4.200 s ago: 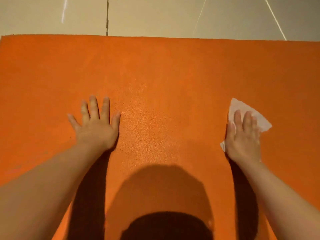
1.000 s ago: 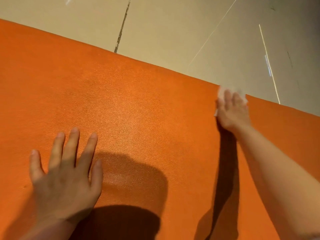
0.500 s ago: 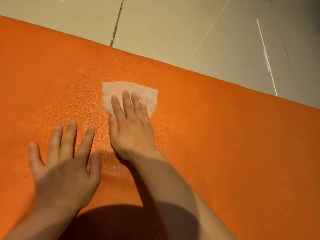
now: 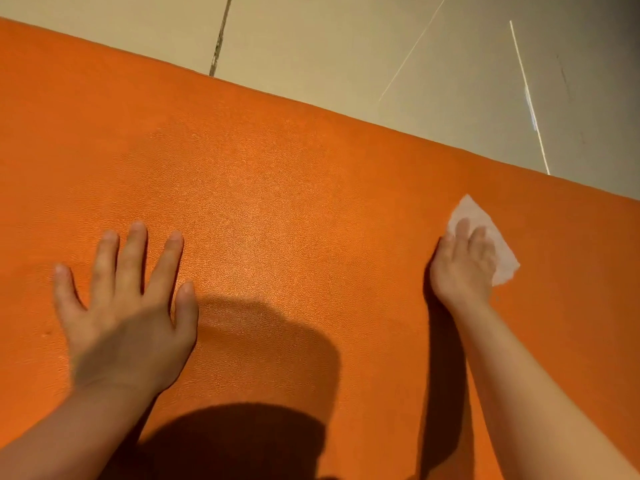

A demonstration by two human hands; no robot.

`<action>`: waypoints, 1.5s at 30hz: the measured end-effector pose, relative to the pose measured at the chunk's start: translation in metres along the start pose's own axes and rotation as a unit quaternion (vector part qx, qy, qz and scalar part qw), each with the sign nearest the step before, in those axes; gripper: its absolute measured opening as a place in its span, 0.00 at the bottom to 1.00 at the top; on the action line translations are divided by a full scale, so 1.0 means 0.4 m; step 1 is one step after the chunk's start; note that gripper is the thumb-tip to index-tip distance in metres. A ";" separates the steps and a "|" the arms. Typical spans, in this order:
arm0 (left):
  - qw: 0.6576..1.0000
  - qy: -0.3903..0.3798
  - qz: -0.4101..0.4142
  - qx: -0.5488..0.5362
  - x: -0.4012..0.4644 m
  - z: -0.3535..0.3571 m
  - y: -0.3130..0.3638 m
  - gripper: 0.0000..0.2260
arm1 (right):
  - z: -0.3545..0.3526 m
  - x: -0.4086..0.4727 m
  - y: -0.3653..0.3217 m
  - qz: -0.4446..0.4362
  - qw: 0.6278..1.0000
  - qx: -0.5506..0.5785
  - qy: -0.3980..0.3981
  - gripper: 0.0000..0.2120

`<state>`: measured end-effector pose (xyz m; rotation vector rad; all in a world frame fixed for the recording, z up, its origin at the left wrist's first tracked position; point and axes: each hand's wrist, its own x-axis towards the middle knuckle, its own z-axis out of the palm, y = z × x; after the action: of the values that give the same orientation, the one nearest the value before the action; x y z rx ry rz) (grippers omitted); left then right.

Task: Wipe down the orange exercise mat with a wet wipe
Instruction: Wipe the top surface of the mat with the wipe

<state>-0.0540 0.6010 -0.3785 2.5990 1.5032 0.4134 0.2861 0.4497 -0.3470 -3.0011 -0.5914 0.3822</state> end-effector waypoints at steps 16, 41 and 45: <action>0.996 -0.078 -0.032 -0.016 0.003 -0.022 0.012 0.25 | 0.059 -0.230 0.005 -0.134 0.991 0.023 0.004 0.27; 0.924 -0.376 -0.059 0.036 -0.503 -0.245 -0.023 0.49 | 0.110 -0.454 0.018 -0.186 0.979 -0.050 -0.062 0.34; 0.883 -0.467 -0.038 0.042 -0.465 -0.285 -0.018 0.57 | 0.039 -0.434 0.252 -0.023 0.997 0.007 -0.072 0.30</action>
<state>-0.1807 0.4398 -0.3044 2.1865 1.2241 -0.8228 0.1633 0.2907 -0.3328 -2.9586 -0.6656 0.6016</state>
